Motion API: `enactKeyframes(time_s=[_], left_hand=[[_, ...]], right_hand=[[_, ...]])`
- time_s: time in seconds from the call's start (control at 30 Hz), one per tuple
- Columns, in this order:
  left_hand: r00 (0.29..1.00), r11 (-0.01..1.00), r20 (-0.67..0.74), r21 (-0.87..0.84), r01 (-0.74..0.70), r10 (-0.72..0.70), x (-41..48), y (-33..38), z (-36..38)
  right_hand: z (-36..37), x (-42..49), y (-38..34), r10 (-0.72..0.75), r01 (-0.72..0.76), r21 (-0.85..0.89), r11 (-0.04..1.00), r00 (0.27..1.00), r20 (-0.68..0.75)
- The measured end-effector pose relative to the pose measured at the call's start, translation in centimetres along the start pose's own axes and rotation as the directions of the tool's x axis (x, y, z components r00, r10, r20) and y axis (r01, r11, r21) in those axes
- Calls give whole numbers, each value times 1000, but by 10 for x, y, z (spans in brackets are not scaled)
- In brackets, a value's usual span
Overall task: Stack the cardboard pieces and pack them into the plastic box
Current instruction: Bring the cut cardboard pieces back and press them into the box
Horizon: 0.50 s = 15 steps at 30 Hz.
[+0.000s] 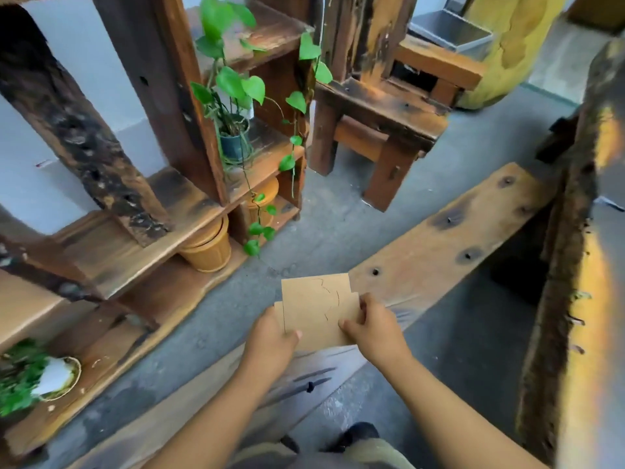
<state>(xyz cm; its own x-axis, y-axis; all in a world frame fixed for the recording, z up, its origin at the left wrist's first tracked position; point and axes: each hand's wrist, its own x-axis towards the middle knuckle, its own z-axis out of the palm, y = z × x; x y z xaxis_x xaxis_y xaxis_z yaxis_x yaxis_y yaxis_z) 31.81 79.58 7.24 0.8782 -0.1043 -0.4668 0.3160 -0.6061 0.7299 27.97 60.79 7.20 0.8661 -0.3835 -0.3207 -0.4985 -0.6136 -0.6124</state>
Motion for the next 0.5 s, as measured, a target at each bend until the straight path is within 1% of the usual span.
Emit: enactKeyframes(time_s=[0.13, 0.2, 0.3, 0.43, 0.5], left_hand=[[997, 997, 26, 14, -76, 76, -20, 34, 43], [990, 989, 65, 66, -132, 128, -33, 60, 75], [969, 966, 146, 139, -218, 198, -47, 91, 118], [905, 898, 289, 220, -380, 312, -62, 129, 182], [864, 865, 365, 233, -445, 346, -73, 148, 217]], right_hand=[[-37, -21, 49, 29, -23, 71, 997, 995, -95], [-62, -34, 80, 54, -42, 96, 994, 990, -132], [-93, -48, 122, 96, -84, 73, 994, 978, -184], [-134, -73, 180, 214, -191, 104, 976, 928, -307], [-153, -91, 211, 296, -260, 146, 955, 883, -364]])
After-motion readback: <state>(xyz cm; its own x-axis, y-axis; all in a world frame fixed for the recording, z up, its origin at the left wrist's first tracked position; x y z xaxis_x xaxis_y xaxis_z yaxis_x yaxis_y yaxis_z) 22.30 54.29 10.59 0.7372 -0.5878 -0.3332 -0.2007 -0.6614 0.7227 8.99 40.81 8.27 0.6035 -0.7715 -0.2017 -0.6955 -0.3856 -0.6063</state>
